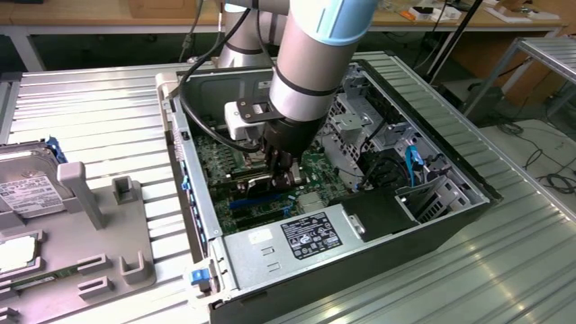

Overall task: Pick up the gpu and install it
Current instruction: 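Insert the gpu into the slot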

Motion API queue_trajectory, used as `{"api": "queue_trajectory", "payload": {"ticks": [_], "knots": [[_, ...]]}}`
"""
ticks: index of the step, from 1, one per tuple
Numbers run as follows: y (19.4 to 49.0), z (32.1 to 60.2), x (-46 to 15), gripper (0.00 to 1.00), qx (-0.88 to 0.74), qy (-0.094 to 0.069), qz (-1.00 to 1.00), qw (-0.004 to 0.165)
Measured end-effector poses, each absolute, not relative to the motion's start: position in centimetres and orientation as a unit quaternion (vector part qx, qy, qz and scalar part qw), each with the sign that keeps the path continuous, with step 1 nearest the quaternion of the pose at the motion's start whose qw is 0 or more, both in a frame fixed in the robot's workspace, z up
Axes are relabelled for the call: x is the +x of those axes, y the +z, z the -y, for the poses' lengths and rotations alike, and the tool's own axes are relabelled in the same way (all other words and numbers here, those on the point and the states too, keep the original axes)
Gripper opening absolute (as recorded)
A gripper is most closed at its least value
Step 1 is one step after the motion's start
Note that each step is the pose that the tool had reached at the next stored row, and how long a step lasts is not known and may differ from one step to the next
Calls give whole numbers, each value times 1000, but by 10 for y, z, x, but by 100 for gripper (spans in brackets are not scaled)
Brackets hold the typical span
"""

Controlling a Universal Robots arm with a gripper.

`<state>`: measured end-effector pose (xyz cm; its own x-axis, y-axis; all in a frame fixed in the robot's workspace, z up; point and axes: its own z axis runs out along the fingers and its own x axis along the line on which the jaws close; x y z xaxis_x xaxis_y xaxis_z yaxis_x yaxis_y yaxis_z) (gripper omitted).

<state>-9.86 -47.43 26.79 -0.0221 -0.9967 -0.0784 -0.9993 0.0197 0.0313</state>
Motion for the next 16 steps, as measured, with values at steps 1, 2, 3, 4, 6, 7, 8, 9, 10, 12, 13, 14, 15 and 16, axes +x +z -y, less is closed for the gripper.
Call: {"api": "queue_trajectory", "payload": {"ticks": [1, 2, 3, 4, 6, 7, 8, 9, 10, 12, 13, 14, 15, 16], "knots": [[268, 474, -99, 27, -699, 39, -714, 17], [268, 474, -99, 27, -699, 39, -714, 17], [267, 474, -99, 27, -699, 39, -714, 17], [267, 474, -99, 27, -699, 39, -714, 17], [266, 474, -99, 27, -699, 39, -714, 17], [266, 474, -99, 27, -699, 39, -714, 17], [265, 474, -99, 27, -699, 38, -714, 17], [264, 474, -99, 27, -699, 38, -714, 16], [263, 474, -99, 27, -699, 37, -714, 16], [263, 474, -99, 27, -699, 37, -714, 16], [263, 474, -99, 27, -699, 37, -714, 16], [262, 474, -99, 27, -699, 37, -714, 16], [262, 474, -99, 27, -699, 37, -714, 16], [262, 474, -99, 27, -699, 37, -714, 16]]}}
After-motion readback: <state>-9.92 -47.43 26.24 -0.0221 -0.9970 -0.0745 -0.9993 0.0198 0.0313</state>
